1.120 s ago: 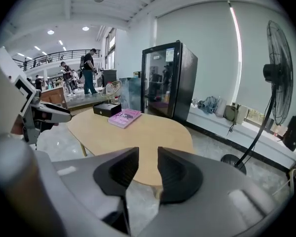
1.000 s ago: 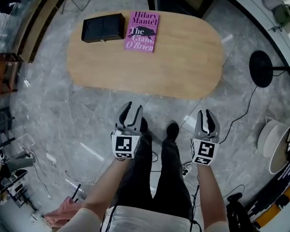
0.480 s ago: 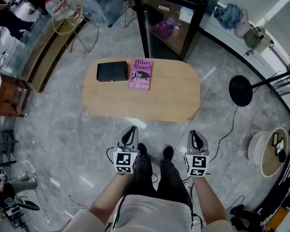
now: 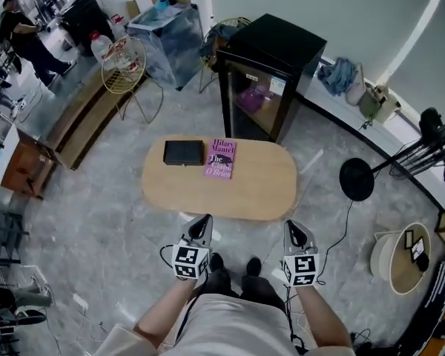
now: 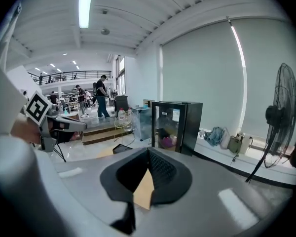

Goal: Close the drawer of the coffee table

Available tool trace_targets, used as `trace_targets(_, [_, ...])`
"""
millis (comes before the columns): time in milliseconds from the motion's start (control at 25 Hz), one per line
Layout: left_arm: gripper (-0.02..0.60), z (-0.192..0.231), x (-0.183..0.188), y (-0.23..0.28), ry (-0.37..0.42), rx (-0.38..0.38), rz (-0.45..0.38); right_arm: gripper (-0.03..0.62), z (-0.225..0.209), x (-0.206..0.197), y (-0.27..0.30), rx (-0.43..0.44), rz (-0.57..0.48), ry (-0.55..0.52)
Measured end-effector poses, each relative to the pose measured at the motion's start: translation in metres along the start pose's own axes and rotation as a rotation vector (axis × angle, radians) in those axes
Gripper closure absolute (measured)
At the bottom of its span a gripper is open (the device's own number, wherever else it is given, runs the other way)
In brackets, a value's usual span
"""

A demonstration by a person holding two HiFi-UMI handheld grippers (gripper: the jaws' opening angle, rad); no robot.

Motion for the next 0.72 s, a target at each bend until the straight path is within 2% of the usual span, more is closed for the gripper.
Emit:
trace_targets(200, [0.575, -0.009, 0.05, -0.017, -0.038, -0.06, -0.024, 0.583, 0.008, 0.051, -0.016, 0.032, -0.037, 0.012])
trace_targets(440, [0.575, -0.015, 0.113, -0.034, -0.026, -0.133, -0.104, 0.583, 0.008, 0.111, -0.027, 0.03, -0.128, 0.011])
trace_targets(720, [0.575, -0.015, 0.143, -0.04, -0.021, -0.148, -0.157, 0.583, 0.004, 0.15, -0.035, 0.035, -0.187, -0.021])
Point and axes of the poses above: the fingertips, and each gripper's own axes: y forward along the fingers, z to its left, x out of its top, the point moved 2 cm from there along -y, backward along the fingers, and after that the axes turned 15 degrees about -z, right-handed, at the moved point
